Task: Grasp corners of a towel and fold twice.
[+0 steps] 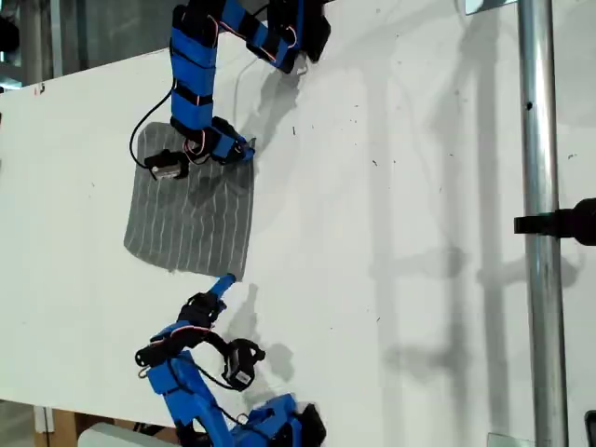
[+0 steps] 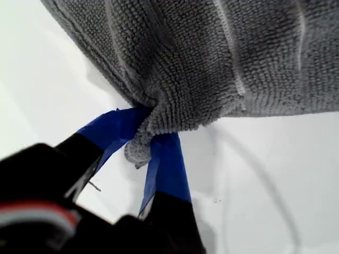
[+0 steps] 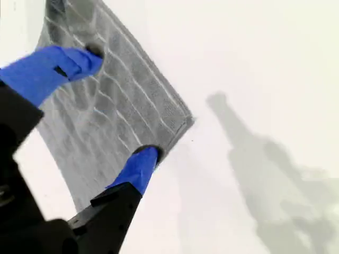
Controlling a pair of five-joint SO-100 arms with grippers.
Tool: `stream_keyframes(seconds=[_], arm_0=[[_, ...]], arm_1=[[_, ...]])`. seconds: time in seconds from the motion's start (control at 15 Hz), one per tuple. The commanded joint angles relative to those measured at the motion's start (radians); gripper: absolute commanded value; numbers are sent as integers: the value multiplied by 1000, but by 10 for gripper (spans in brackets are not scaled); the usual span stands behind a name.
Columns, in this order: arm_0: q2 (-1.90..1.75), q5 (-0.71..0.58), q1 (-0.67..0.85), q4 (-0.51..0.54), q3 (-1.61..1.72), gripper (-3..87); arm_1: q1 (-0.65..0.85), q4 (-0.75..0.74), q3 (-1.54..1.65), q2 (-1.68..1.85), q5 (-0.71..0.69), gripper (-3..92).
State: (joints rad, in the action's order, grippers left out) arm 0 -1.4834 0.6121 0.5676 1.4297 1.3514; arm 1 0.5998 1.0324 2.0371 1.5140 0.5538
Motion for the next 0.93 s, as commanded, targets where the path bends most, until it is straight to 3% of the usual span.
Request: stream_keyframes(seconds=[0.0, 0.33, 0.87], arm_0=[[123, -109, 38, 34, -229, 378], [330, -216, 117, 38, -431, 360], [518, -238, 95, -32, -502, 347]], arm_1=[[-18, -9, 0, 15, -6, -2], [-15, -17, 14, 29, -6, -2], [-14, -21, 25, 40, -2, -2]])
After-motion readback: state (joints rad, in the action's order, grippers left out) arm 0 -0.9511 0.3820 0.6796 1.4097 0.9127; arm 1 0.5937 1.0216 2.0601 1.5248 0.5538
